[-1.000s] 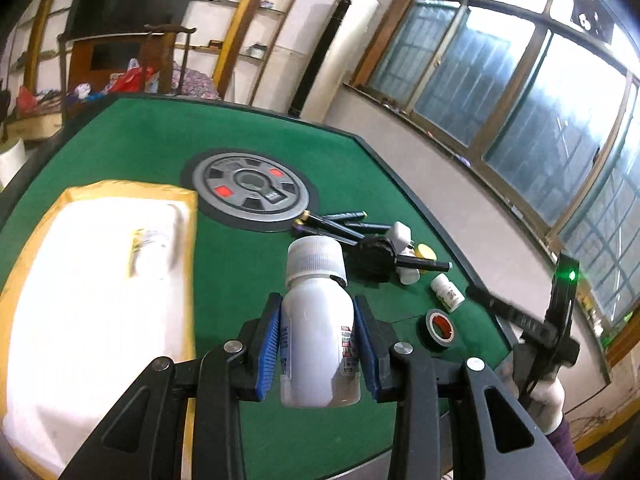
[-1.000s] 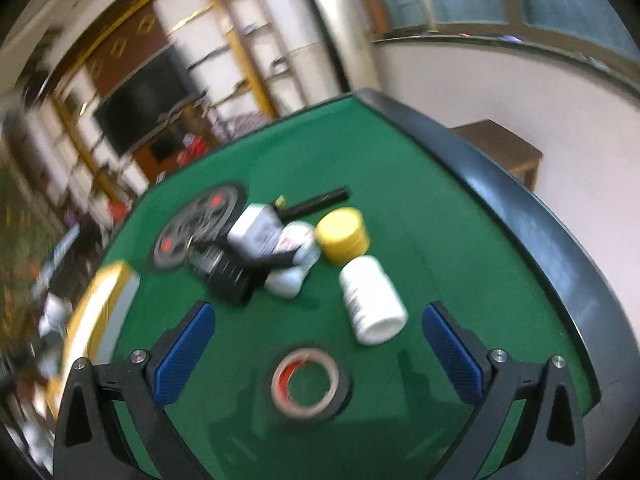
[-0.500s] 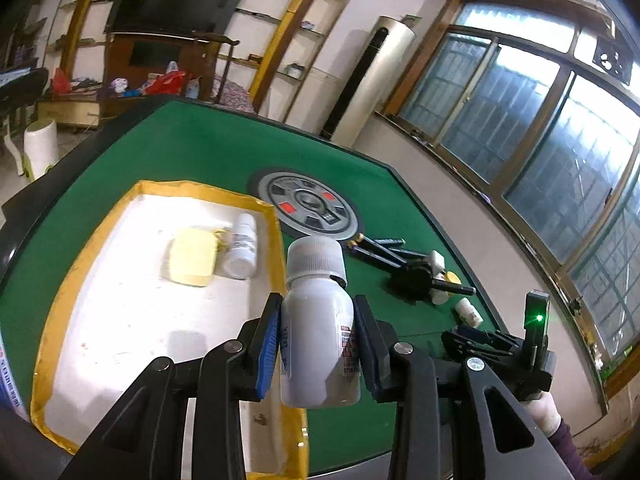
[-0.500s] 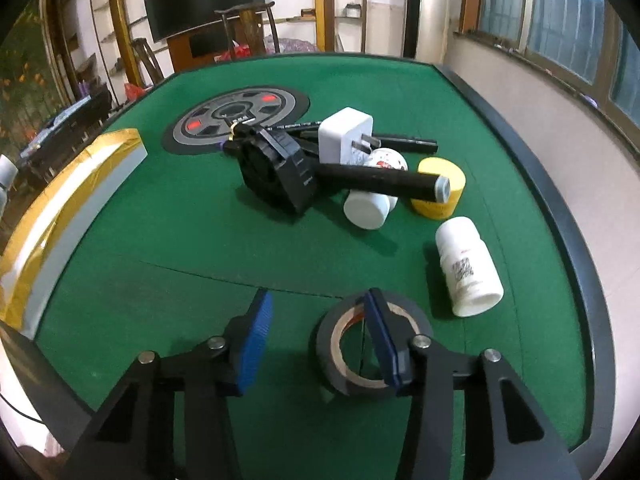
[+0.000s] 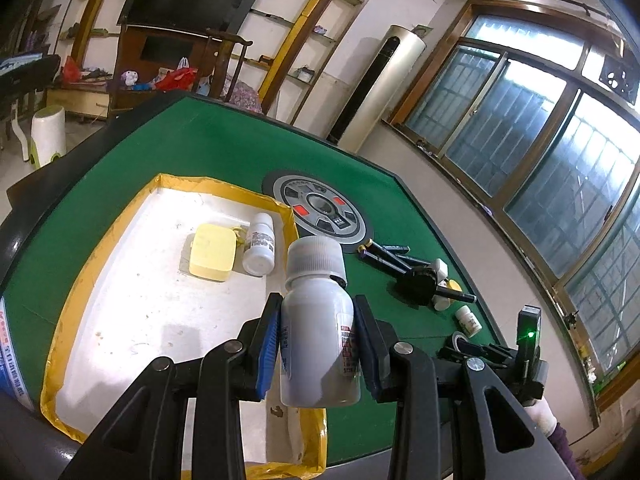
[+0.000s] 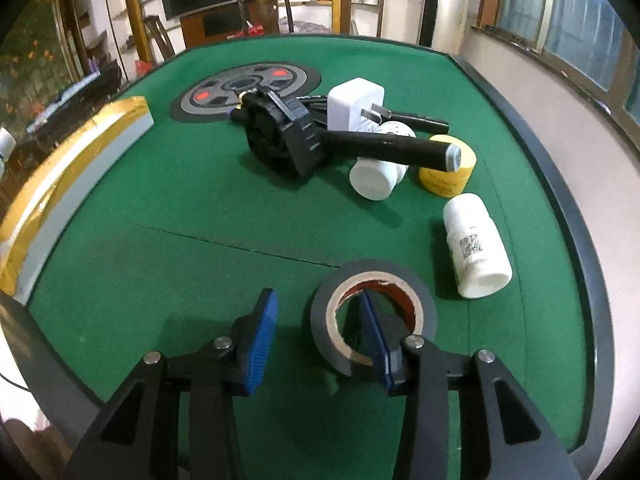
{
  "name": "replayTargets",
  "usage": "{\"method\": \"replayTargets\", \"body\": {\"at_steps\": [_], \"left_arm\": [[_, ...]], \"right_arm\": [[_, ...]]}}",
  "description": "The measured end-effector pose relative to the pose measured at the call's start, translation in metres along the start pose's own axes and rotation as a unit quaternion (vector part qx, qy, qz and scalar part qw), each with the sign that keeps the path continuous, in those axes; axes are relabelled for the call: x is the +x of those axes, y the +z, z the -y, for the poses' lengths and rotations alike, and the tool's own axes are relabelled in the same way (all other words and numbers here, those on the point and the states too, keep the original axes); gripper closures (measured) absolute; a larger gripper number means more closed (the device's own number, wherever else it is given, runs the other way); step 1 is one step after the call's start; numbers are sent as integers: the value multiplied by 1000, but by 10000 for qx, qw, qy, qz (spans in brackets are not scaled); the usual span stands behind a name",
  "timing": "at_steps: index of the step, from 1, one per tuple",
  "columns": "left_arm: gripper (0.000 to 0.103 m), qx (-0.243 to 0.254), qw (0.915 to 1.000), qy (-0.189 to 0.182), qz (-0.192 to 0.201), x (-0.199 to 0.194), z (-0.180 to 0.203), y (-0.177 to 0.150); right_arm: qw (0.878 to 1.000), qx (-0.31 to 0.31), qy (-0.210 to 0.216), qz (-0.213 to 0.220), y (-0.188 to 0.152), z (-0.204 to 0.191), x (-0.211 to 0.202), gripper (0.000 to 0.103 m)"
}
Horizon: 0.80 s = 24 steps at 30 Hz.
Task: Organize rigid objects
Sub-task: 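Lower the large bottle into the tray with the left tool while the right tool carries the tape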
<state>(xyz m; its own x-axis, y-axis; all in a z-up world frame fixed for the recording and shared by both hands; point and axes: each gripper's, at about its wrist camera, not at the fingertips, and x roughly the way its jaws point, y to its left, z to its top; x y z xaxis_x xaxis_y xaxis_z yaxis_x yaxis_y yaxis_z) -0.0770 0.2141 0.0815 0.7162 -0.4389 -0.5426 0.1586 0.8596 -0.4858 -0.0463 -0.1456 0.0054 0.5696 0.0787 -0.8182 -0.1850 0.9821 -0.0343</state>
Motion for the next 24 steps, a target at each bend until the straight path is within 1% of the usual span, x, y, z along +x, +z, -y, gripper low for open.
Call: {"method": "replayTargets", "body": {"at_steps": [1, 4, 6, 8, 9, 11, 12, 14, 15, 18, 20, 24], "left_arm": [[67, -11, 10000, -1, -9, 1, -1, -1], [67, -58, 10000, 14, -23, 0, -6, -2], [67, -62, 9999, 73, 29, -4, -10, -1], [67, -57, 9999, 134, 80, -8, -13, 2], [67, -42, 9998, 180, 101, -10, -15, 3], [67, 29, 9993, 345, 116, -12, -21, 8], [67, 94, 9987, 494, 91, -10, -25, 12], [67, 146, 9973, 719, 29, -6, -33, 19], [67, 158, 9959, 885, -54, 0, -39, 25], [67, 88, 9930, 1135, -304, 17, -57, 39], [67, 67, 9909, 1262, -458, 30, -66, 48], [67, 47, 9852, 1476, -866, 64, -79, 61]], "right_arm": [[10000, -9, 2, -30, 2, -1, 1, 62], [9999, 141, 58, -81, 6, 1, 2, 87], [9996, 262, 82, -65, 6, 3, 2, 87], [9993, 376, 74, 30, 5, 2, -1, 88], [9989, 442, 138, 95, 5, 2, -6, 88], [9977, 528, 324, 270, 7, -2, -17, 88], [9974, 517, 367, 345, 9, -4, -22, 88], [9958, 438, 519, 606, 20, -16, -39, 88], [9948, 410, 620, 703, 26, -23, -45, 88], [9908, 280, 978, 888, 45, -44, -58, 88], [9881, 168, 1234, 900, 57, -61, -60, 88], [9833, -118, 1599, 861, 76, -99, -55, 88]]}}
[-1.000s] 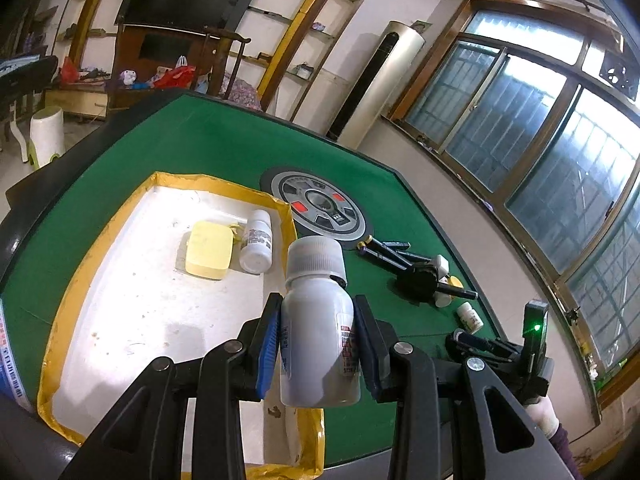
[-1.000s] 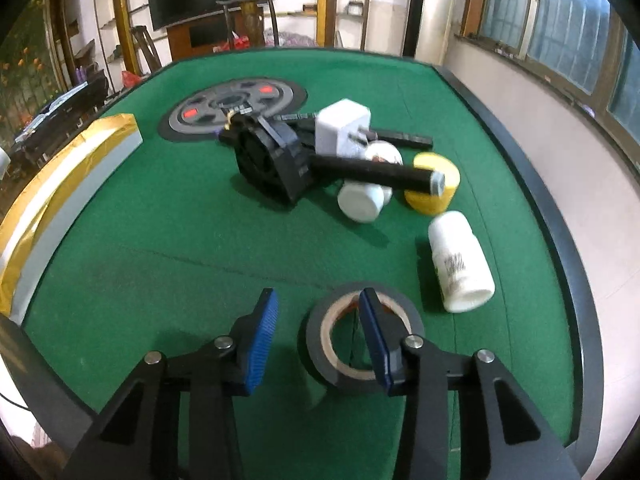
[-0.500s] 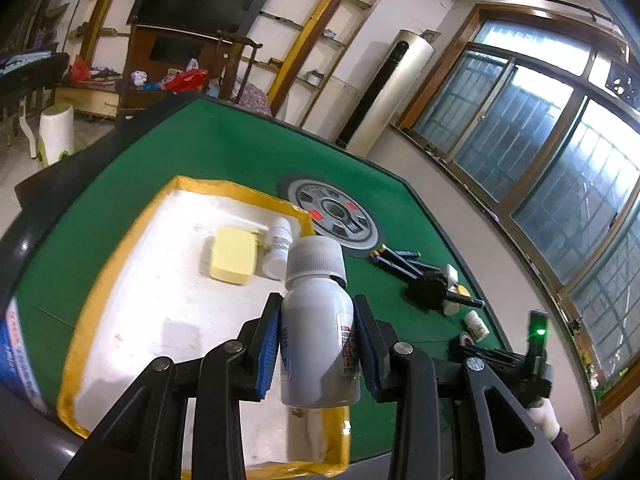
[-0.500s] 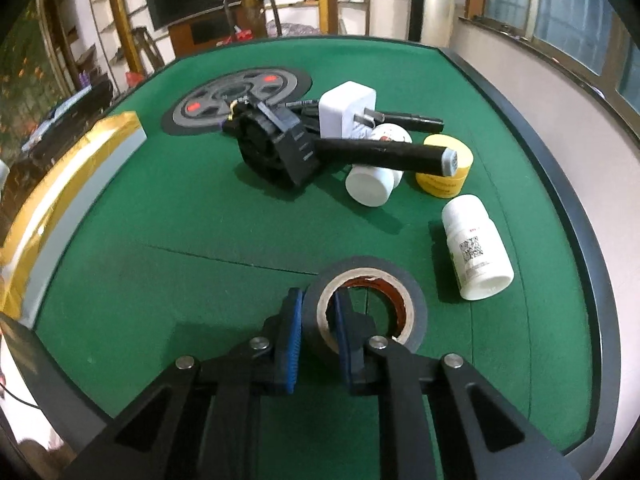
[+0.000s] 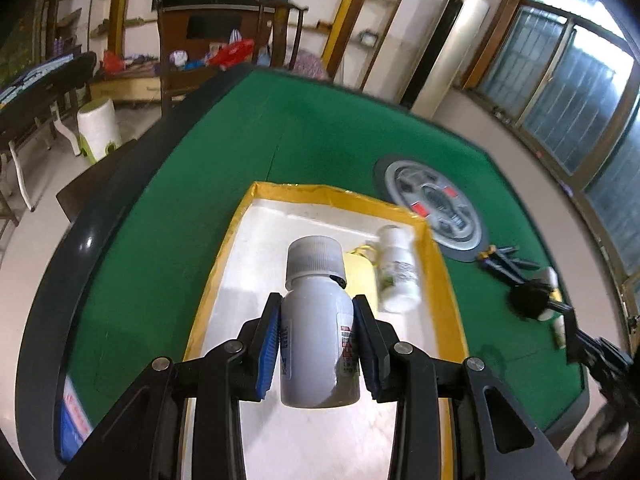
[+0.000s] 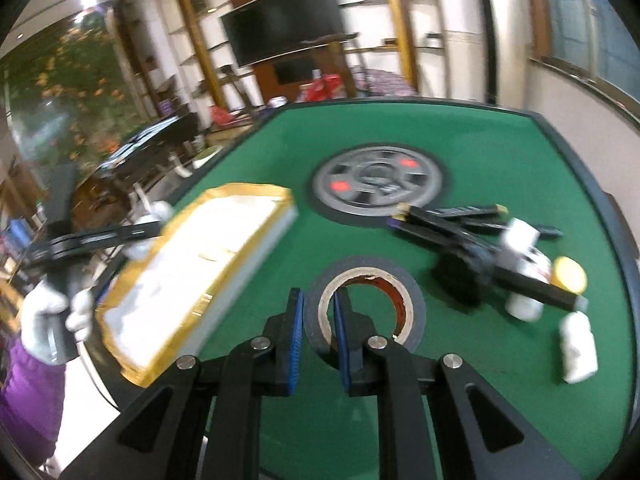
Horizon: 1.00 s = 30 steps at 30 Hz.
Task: Organize rigid objects
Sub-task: 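Lower the large bottle into the tray with the left tool while the right tool carries the tape, then set the black tape roll in the tray and open the right tool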
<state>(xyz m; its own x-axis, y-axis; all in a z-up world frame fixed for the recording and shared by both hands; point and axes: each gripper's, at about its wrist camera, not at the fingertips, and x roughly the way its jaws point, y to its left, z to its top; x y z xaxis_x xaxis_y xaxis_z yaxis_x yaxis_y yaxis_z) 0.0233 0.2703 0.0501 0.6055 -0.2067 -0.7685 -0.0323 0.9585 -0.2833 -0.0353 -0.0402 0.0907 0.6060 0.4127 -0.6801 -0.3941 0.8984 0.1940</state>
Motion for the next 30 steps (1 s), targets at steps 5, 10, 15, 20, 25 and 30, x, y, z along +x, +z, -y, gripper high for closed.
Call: {"method": "replayTargets", "body": {"at_steps": [5, 10, 15, 20, 25, 30], "left_arm": [[66, -17, 9987, 207, -459, 43, 0, 19], [66, 73, 9974, 400, -591, 64, 2, 30], [64, -138, 9970, 286, -713, 78, -6, 38], [54, -383, 9967, -33, -716, 69, -15, 42], [50, -460, 9976, -479, -216, 11, -26, 38], [38, -448, 9956, -414, 712, -60, -50, 19]], "right_arm": [[9989, -333, 303, -110, 8, -43, 22, 88], [9966, -588, 516, -258, 9, -73, 36, 88], [9946, -677, 686, -397, 13, -88, 53, 88], [9922, -800, 809, -512, 17, -105, 66, 88], [9884, -973, 915, -724, 21, -123, 79, 88], [9784, -1107, 1310, -1150, 28, -150, 105, 88]]}}
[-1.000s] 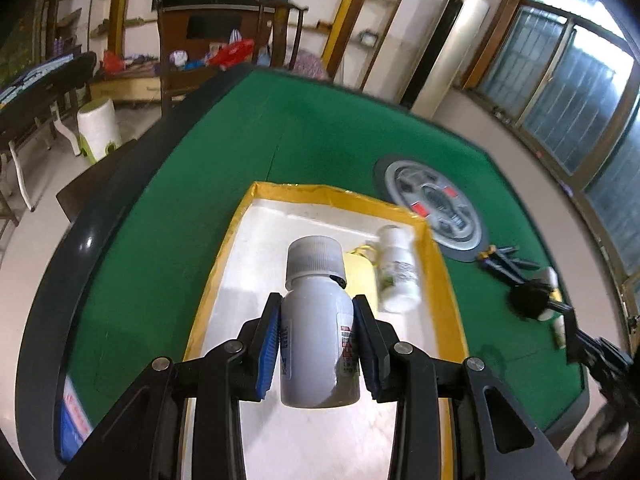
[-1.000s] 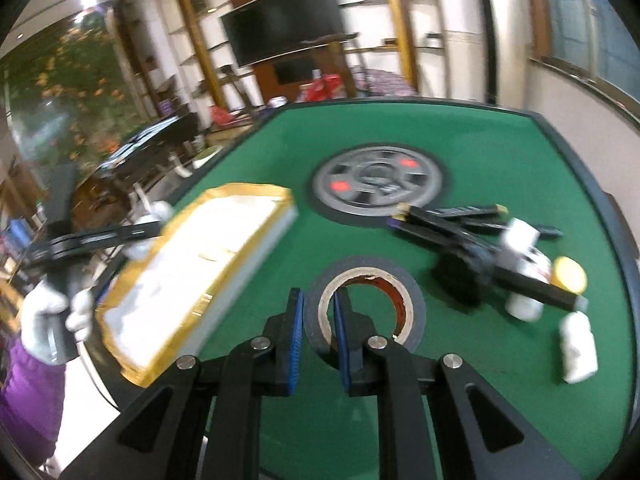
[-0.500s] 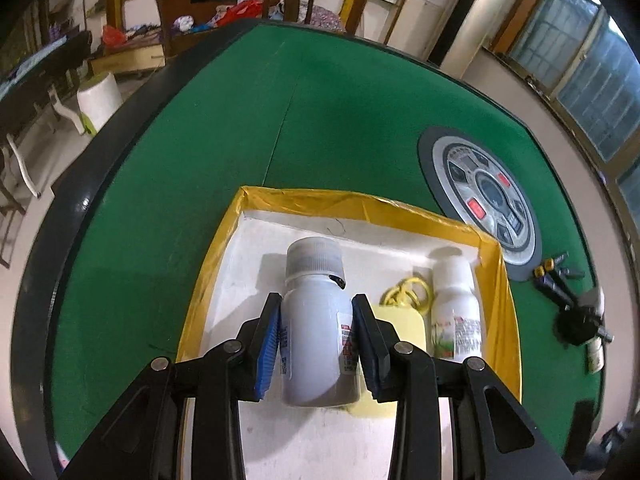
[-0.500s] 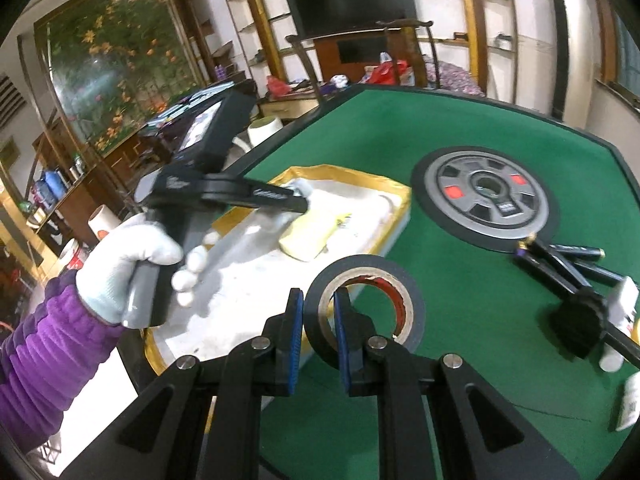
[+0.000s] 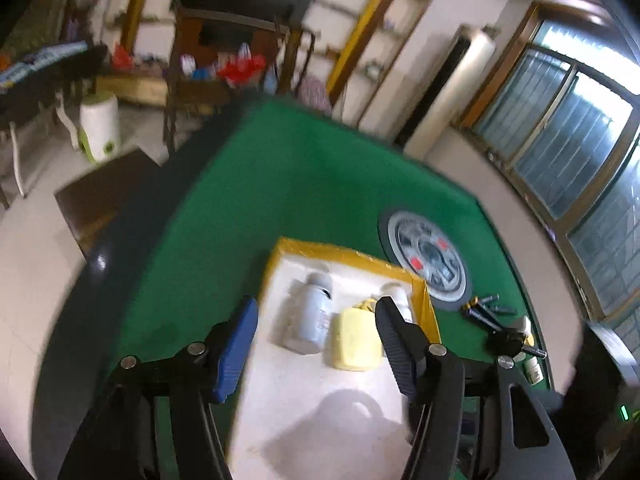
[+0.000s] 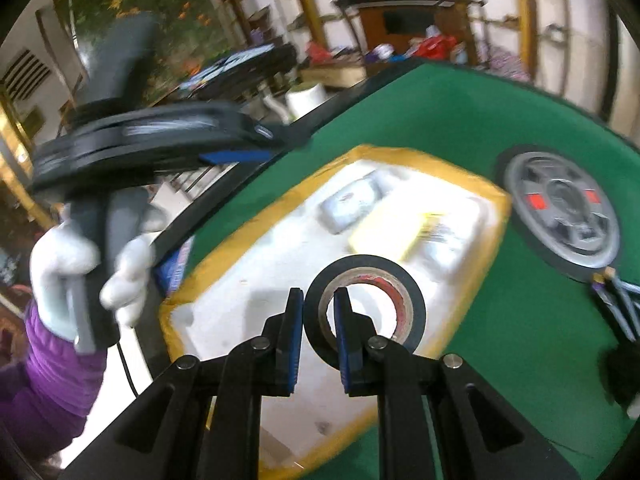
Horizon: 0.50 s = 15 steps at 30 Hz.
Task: Organize rigid objects
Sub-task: 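Set the black tape roll in the tray and open the right tool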
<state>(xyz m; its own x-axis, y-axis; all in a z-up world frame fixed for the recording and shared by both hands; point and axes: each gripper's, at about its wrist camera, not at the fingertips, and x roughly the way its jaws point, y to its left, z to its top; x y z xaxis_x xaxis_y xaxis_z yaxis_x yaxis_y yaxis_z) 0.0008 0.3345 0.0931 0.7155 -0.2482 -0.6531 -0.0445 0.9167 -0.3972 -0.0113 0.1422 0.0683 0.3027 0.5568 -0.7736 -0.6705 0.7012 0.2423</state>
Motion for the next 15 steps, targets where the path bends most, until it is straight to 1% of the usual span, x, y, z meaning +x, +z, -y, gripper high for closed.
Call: {"method": "replayTargets", "body": {"at_steps": [3, 5, 7, 10, 12, 14, 15], "left_arm": [[38, -29, 9990, 209, 383, -33, -21, -9], [37, -131, 9986, 228, 456, -43, -35, -14], [37, -221, 9985, 186, 466, -47, -45, -20], [38, -343, 9982, 152, 468, -49, -58, -25], [38, -393, 9981, 111, 460, -50, -65, -29], [38, -404, 9981, 62, 458, -50, -68, -31], [38, -401, 9981, 22, 458, -50, -69, -32]], "right_arm": [[9988, 21, 360, -340, 17, -11, 26, 88], [9962, 193, 646, -548, 28, -13, 46, 88], [9903, 600, 1020, -730, 40, -12, 69, 88], [9815, 1146, 1313, -794, 50, -3, 92, 88], [9763, 1511, 1330, -797, 53, 6, 103, 88], [9659, 2022, 1453, -716, 53, 21, 112, 88], [9619, 2174, 1524, -656, 52, 26, 113, 88]]}}
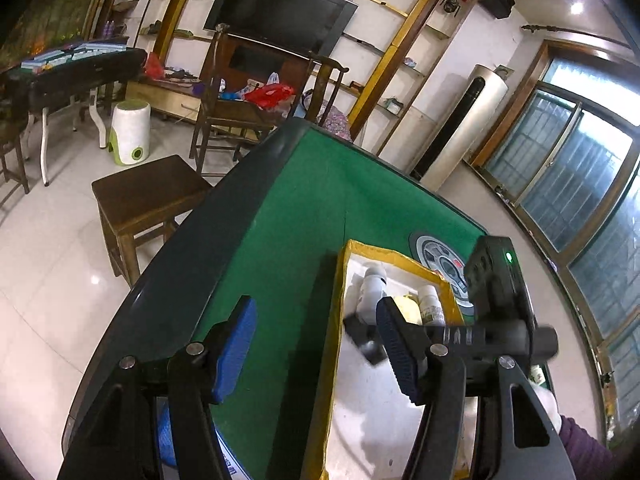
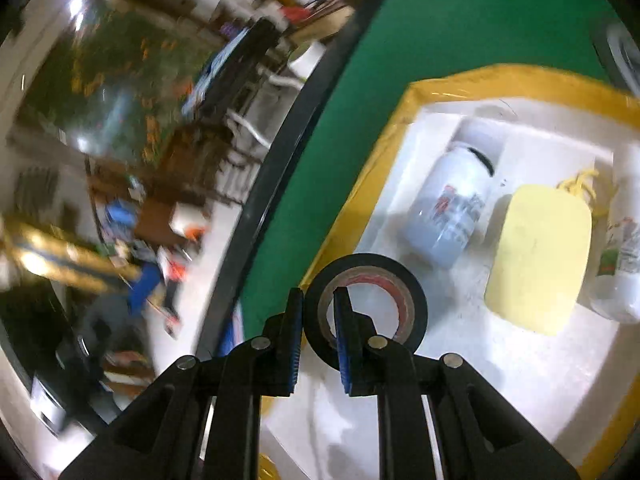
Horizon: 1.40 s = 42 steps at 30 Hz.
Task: Organize rigid objects
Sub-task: 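Set the black tape roll in the tray and open the right tool, then grasp the black fan-shaped plastic cover with the left tool while the right tool reaches for a black marker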
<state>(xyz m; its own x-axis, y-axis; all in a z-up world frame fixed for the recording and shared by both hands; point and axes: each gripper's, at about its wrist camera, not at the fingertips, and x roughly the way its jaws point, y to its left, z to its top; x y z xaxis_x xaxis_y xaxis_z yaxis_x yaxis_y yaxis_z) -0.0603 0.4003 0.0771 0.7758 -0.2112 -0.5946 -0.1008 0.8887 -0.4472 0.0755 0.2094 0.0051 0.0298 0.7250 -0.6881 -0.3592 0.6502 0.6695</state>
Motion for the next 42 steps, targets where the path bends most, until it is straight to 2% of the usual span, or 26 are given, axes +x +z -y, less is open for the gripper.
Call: {"method": "replayTargets", "body": {"at_steps": [2, 4, 6, 10, 13, 14, 16, 17, 21, 25, 27, 29, 33, 35, 37, 42], "left_arm": [[38, 1, 10000, -69, -3, 0, -1, -1], [38, 3, 9999, -140, -10, 1, 0, -2], [38, 14, 9998, -182, -19, 4, 0, -3], [38, -10, 9997, -227, -85, 6, 0, -7], [38, 28, 9996, -244, -114, 5, 2, -12], [37, 40, 9996, -244, -122, 5, 3, -13], [30, 35, 9996, -242, -128, 4, 4, -14], [30, 34, 9996, -240, -120, 4, 5, -13], [30, 38, 9997, -198, -105, 2, 9, -15], [30, 119, 9998, -139, -58, -3, 18, -18], [30, 194, 9998, -71, -37, -5, 23, -19], [29, 279, 9996, -4, -29, -6, 31, -21], [29, 694, 9973, 214, -70, -4, 60, -30], [29, 837, 9963, 127, -157, -1, 76, -35], [23, 1015, 9944, -24, -285, 2, 97, -42], [20, 1479, 9841, -544, -815, 23, 159, -65]], "right_arm": [[9992, 313, 175, 171, 7, 10, -3, 88], [9982, 473, 101, 353, 11, 15, -6, 88], [9971, 502, -142, 545, 18, 16, -9, 88], [9964, 344, -494, 599, 21, 7, 0, 84], [9954, 226, -672, 641, 19, -1, 6, 79], [9955, 221, -671, 635, 21, 1, 7, 73], [9956, 257, -610, 660, 20, 5, 2, 61], [9956, 279, -594, 670, 20, 6, 0, 59], [9945, 150, -630, 821, 14, 6, -20, 59], [9925, -105, -593, 1064, 3, 1, -53, 59], [9890, -284, -724, 1260, -5, -1, -73, 56], [9845, -412, -887, 1457, -17, 3, -96, 48], [9733, -476, -1280, 1844, -43, 26, -146, 43], [9697, -316, -1417, 1966, -61, 49, -172, 42], [9650, -75, -1529, 2131, -78, 71, -196, 42], [9441, 691, -1754, 2704, -126, 134, -268, 43]]}}
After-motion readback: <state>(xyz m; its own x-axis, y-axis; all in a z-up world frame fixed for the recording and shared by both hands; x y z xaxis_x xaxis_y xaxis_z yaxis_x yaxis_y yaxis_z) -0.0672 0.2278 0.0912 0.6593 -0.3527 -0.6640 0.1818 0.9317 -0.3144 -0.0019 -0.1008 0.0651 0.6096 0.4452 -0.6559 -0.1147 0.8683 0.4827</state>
